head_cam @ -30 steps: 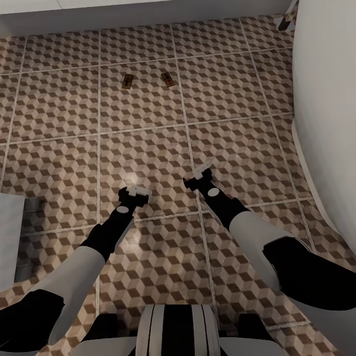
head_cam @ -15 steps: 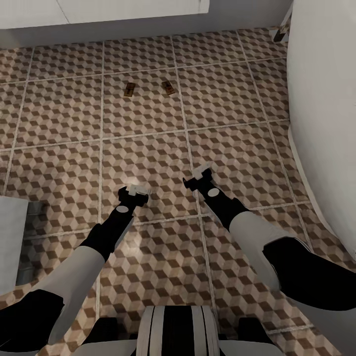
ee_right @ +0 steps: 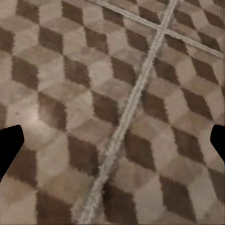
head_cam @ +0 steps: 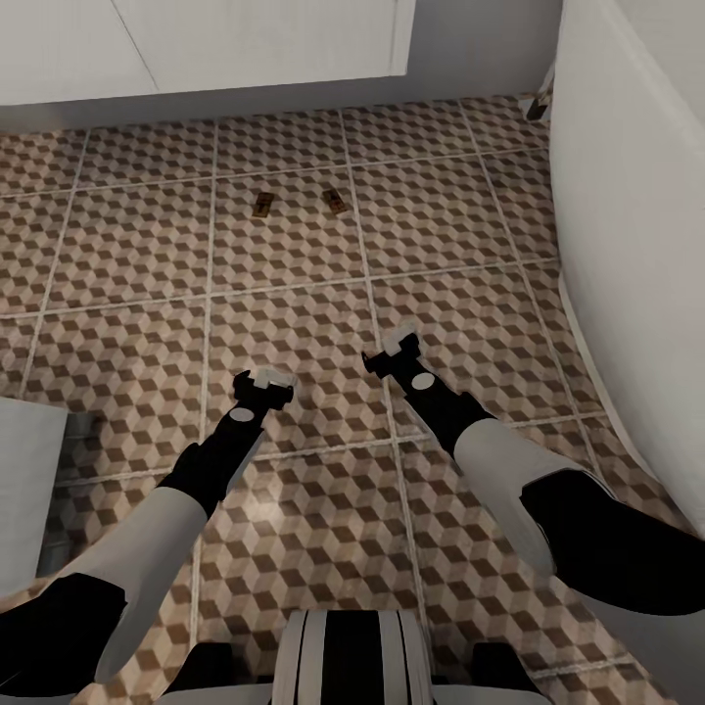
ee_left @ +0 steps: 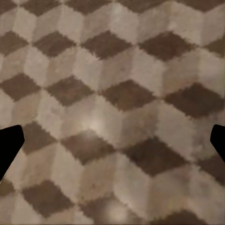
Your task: Take the four mousetraps from the cabinet in the bathroom and place them on the bathroom floor. Make sure all four end up on the same floor surface, and ensure that at least two of them are either under or directly next to the same bathroom sink.
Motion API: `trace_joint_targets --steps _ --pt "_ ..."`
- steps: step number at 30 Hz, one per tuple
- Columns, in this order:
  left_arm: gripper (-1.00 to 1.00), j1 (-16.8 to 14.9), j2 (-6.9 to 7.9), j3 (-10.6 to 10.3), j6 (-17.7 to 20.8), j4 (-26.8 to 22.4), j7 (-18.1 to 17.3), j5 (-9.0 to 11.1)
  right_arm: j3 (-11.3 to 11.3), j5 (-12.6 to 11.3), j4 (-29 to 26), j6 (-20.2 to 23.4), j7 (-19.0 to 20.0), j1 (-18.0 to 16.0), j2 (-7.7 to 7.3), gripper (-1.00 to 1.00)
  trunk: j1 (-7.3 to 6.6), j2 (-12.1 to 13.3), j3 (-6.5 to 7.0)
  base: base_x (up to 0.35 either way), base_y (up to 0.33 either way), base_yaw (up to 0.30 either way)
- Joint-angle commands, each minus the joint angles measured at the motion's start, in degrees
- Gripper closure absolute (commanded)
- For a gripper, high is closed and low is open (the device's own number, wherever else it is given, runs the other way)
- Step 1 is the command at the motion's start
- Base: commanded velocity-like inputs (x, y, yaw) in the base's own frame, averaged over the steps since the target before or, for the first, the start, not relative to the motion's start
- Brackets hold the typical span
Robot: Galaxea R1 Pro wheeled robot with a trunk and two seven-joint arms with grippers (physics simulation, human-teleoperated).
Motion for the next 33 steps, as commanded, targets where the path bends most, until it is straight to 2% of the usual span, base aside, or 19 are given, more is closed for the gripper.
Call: trace_joint_targets --steps 1,20,33 --pt "-1.0 0.0 0.05 -0.2 0.4 -0.1 0.3 -0.5 0.0 0.5 0.1 -0.2 -0.2 0.0 0.01 -1.0 -0.03 0.0 0.2 0.0 0.0 0.0" --pt "-1.0 0.1 0.25 -0.2 0.3 0.0 0.2 -0.3 0.0 0.5 0.1 -0.3 -0.2 0.4 0.01 -1.0 -0.52 0.3 4.41 0.0 0.0 0.0" --pt "-1.0 2.2 0.27 -0.2 -0.2 1.5 0.2 0.0 0.0 0.5 0.8 -4.2 -0.1 2.7 0.01 -1.0 -0.85 0.4 7.29 0.0 0.0 0.0"
